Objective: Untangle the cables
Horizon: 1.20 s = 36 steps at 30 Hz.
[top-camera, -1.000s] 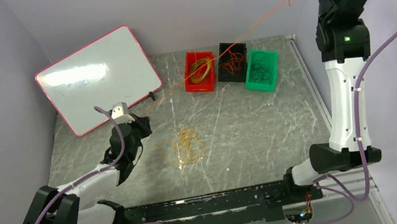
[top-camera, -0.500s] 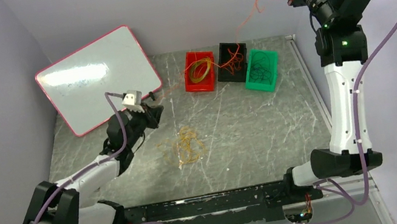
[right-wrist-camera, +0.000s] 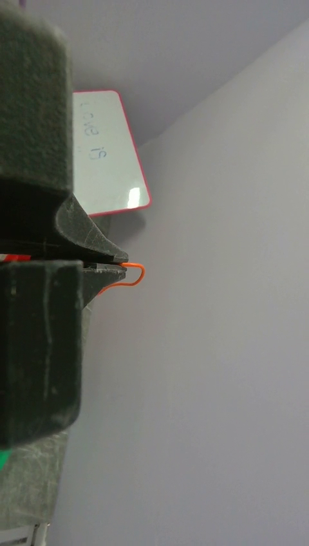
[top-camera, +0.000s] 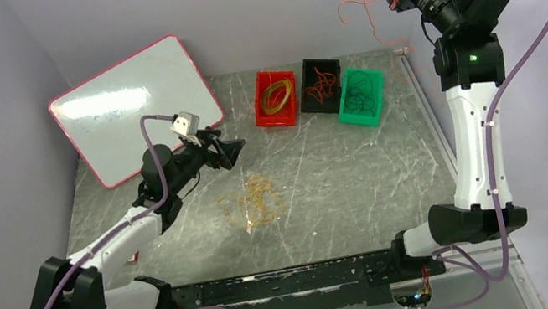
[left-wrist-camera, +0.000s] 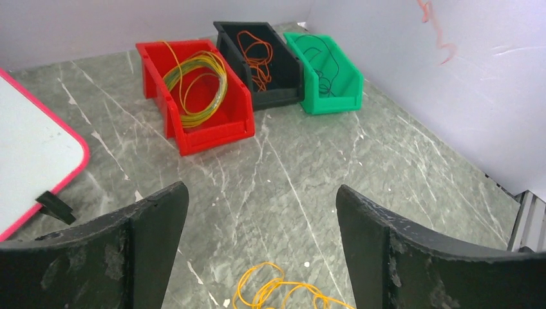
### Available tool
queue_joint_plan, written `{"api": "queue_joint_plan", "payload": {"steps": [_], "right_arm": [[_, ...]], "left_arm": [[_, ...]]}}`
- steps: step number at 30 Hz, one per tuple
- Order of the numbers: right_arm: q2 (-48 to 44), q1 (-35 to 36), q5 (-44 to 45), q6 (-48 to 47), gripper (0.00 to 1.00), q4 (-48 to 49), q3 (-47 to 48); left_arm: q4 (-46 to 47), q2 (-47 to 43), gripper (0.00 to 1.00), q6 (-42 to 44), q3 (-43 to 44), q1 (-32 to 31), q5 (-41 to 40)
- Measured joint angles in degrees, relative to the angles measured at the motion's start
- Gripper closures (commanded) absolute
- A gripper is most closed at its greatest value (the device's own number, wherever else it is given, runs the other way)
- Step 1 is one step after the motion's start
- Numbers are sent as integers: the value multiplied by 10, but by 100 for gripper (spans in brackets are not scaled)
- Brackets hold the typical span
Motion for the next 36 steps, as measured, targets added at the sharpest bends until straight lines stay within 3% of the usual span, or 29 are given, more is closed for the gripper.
{"api": "queue_joint_plan", "payload": {"steps": [13, 18, 28, 36], "right_arm": [[79, 0, 80, 8, 100, 11, 54], [115, 0, 94, 16, 100, 39, 102], [183, 0, 44, 85, 100, 161, 110], [246, 12, 13, 102, 100, 177, 119]], "left_arm": [[-207, -80, 4, 38, 68, 0, -107], [-228, -86, 4, 47, 67, 0, -125], [-248, -85, 4, 56, 67, 0, -137], [-249, -85, 4, 57, 67, 0, -141]]}}
